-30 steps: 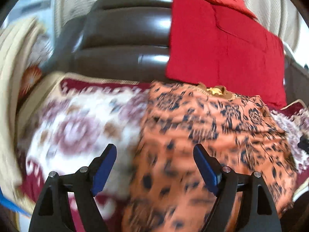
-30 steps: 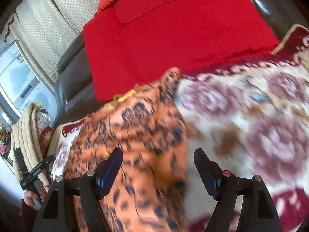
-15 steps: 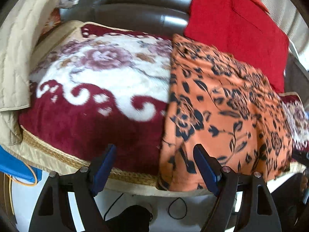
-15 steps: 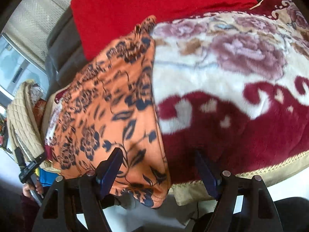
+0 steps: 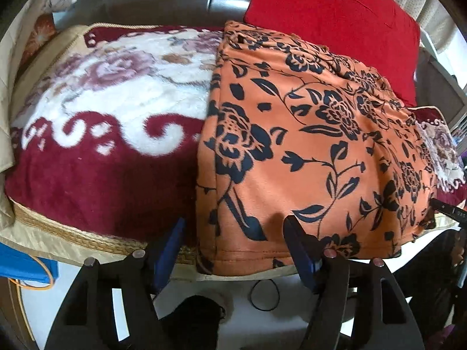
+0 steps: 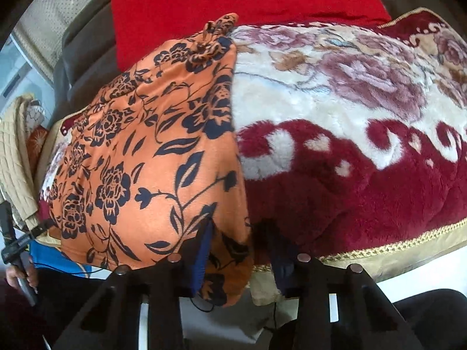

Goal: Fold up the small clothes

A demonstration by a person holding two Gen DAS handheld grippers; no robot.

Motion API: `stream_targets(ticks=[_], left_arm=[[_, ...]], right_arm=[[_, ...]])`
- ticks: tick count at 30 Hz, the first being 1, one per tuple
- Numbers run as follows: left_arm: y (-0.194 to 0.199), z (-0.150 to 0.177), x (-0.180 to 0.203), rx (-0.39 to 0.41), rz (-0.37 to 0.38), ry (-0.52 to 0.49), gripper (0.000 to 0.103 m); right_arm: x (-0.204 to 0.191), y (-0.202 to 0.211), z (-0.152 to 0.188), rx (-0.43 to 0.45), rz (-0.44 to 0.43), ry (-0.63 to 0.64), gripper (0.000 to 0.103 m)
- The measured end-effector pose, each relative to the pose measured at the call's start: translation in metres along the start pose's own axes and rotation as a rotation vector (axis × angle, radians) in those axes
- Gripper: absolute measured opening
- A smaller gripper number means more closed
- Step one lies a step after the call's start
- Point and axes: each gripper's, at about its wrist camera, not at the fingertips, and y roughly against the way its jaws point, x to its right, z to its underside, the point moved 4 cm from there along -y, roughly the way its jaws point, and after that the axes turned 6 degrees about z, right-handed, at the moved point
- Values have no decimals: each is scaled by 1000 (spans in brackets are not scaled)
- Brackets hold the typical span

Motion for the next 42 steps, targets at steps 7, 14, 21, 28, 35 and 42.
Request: stream_targets(ticks=[7,14,21,28,35,42], left_arm=[[-7,3,7,-15,47,-6,10],[22,-13,17,55,205,5,7],[73,-76,19,164,322,8,7],[90,-175,11,237,348,34,7],[38,-281,-9,241,301,90,7],[-46,-334,-30,194,217,141,7]], right_arm=[[-24,-7,8,-1,86,138,35],[-42,25,-7,-7,-52,210,8],[-37,70,-80,107,-298,73,8],[-30,60,-183,208,-301,-48,8],[-14,6,-281,221,-282,-183,8],[4,-73,-335,172,-282,-312,8]])
